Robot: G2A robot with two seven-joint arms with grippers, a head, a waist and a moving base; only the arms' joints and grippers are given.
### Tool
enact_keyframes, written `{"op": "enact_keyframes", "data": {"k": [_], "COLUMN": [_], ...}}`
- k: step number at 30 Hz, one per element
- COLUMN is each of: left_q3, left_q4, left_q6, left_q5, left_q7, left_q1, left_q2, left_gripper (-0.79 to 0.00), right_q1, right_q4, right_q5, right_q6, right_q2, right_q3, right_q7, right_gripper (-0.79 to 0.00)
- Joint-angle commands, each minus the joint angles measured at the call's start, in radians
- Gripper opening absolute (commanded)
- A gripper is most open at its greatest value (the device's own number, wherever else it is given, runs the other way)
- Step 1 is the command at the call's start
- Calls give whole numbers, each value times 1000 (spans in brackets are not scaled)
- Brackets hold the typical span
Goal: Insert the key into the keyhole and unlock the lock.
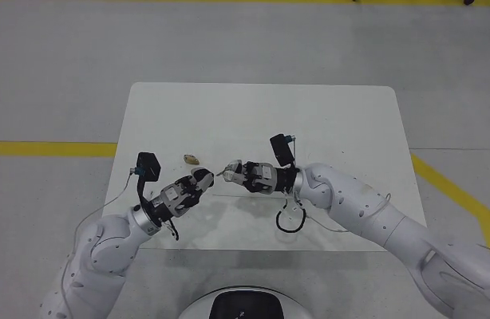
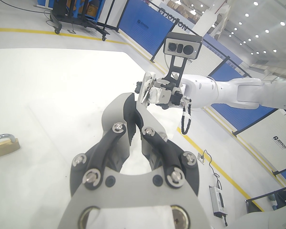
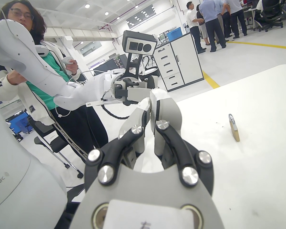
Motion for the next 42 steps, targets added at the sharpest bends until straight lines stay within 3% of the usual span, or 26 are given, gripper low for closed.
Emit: {"op": "enact_keyframes", "data": {"k": [1,3,4,5,11,21,27,30,33,37,42], "left_q3": [-2,-2,-1,0,3,12,17,20,19,19,18], "left_q4": [0,1,4,7,12,7,3,4,4,7,10], "left_q6": [0,-4,-7,-12,-27,-42,-54,-58,-62,-64,-64], "left_q5": [-3,-5,-7,-6,2,17,28,25,15,10,5], "left_q7": [0,-1,-5,-11,-14,-17,-20,-21,-24,-26,-29], "left_q1": [1,3,3,3,3,4,4,2,-1,-4,-10], "left_q2": [1,1,2,3,5,8,11,11,13,14,16], "left_gripper": [-785,-782,-600,-514,-480,-570,-517,-529,-600,-779,-785], "right_q1": [4,7,8,10,17,35,43,45,46,48,51], "right_q4": [0,1,2,3,3,7,13,12,13,13,15], "right_q5": [-3,-6,-9,-11,-27,-24,-16,-11,-3,10,27], "right_q6": [0,0,0,0,0,0,0,0,0,0,0], "right_q2": [1,2,3,3,6,2,-3,-6,-8,-11,-14], "right_q3": [-7,-12,-14,-16,-32,-64,-74,-74,-74,-74,-74], "right_q7": [-7,-18,-23,-30,-53,-57,-45,-31,-15,7,28], "right_gripper": [-785,-785,-785,-785,-785,-785,-785,-785,-785,-785,-785]}}
